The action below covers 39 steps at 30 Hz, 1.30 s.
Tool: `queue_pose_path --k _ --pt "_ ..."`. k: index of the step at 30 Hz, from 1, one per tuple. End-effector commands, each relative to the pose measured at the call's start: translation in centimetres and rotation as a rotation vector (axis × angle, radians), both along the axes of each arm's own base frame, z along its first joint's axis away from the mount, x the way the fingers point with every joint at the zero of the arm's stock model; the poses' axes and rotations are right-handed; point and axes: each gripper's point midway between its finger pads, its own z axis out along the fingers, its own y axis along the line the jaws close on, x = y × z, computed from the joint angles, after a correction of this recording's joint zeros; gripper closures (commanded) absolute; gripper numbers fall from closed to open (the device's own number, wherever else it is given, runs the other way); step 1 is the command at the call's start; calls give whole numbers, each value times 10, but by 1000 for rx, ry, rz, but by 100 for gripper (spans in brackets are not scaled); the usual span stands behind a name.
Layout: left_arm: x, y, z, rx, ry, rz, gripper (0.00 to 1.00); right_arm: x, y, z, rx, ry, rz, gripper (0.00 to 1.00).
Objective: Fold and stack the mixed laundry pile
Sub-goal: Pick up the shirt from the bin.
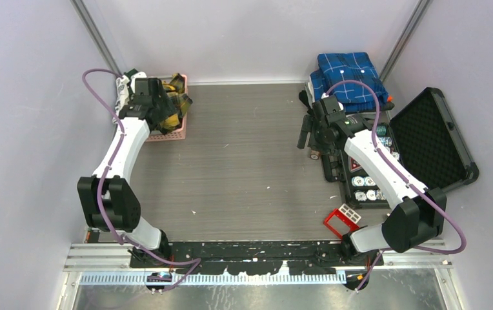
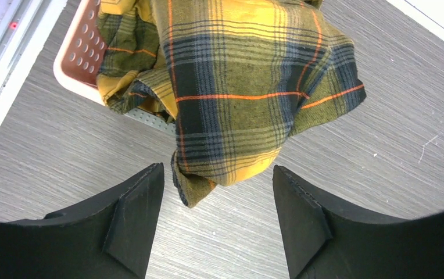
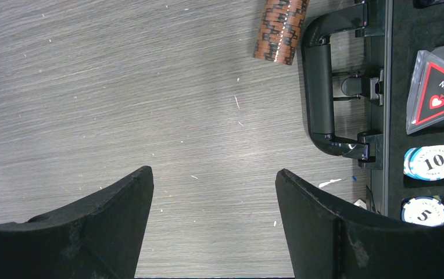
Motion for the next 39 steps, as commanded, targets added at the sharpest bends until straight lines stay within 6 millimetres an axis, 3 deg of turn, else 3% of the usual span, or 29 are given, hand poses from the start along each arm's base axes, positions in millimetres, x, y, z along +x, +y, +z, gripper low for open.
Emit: queue_pose_path --k 1,7,14,19,20,22,25,29,33,36,39 --pt "1 10 1 35 -10 45 32 2 1 9 13 -40 -4 19" --pt "16 1 -8 -12 0 29 50 4 1 7 9 -35 -2 19" --pt "19 2 -6 -12 21 60 43 3 0 4 4 -32 -5 19" --pt "23 0 1 -15 -7 39 99 3 0 4 -1 -30 -1 19" --pt "22 -3 9 -19 -23 28 100 3 0 4 -2 -31 -2 19" --pt "19 -10 35 -25 -80 10 100 3 0 4 -3 -30 -2 19" --pt "10 -24 101 -49 -229 -41 100 4 0 5 0 -32 -2 19" --pt "-11 -54 215 -114 -517 -201 100 5 1 10 15 -53 -12 19" --pt "-53 -67 323 -132 -833 -311 100 7 2 17 38 -90 -27 19" --pt "-84 -76 377 -137 -1001 -388 100 9 3 21 53 -111 -36 19" --pt "-105 -89 408 -157 -1105 -482 100 10 3 24 62 -131 -42 19"
